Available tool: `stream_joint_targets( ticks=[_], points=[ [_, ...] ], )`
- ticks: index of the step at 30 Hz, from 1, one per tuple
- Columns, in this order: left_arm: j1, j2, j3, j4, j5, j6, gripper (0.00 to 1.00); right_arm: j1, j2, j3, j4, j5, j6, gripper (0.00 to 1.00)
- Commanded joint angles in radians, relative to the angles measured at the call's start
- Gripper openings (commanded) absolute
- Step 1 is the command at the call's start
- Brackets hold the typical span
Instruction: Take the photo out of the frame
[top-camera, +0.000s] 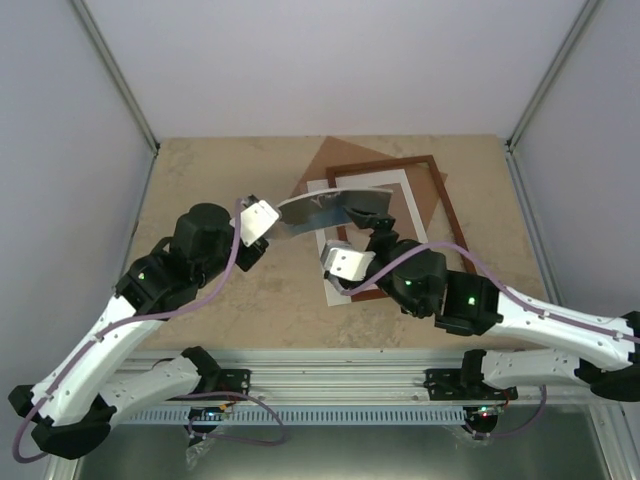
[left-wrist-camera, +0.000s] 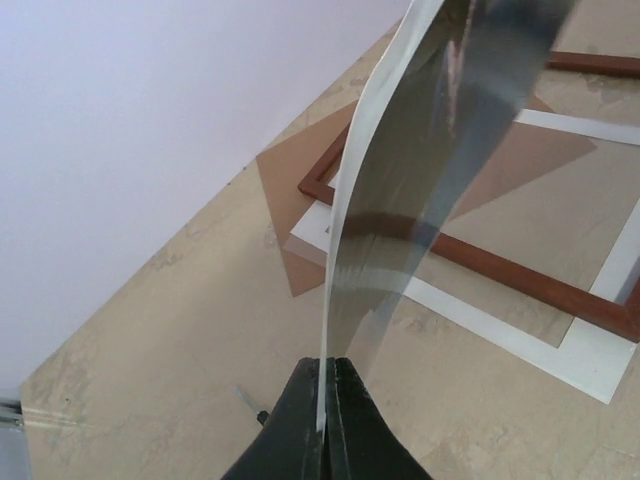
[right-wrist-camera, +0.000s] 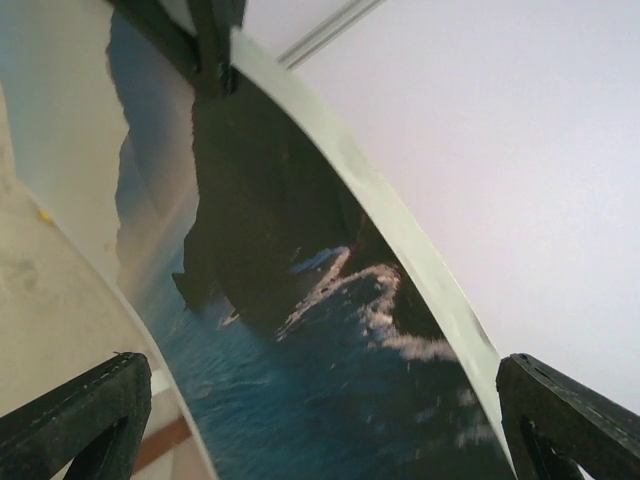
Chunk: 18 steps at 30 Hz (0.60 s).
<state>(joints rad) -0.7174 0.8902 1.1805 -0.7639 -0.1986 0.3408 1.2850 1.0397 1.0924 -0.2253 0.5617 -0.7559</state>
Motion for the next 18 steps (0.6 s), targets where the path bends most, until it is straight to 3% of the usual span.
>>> stream_joint_targets(
  ticks=[1,7,18],
  points=[
    [-0.056,-0.017,-0.018,0.01,-0.122,0.043,0.0,-0.002,0.061,0.065,-0.091,0.018,-0.105,0.95],
    [-0.138,-0.056,-0.07,0.019,-0.222,0.076,0.0,-0.003,0.093,0.145,-0.154,-0.036,-0.09,0.92],
    [-0.189,-0.078,-0.109,0.031,-0.239,0.106,0.0,-0.113,0.193,0.274,-0.311,-0.156,0.013,0.58]
  ],
)
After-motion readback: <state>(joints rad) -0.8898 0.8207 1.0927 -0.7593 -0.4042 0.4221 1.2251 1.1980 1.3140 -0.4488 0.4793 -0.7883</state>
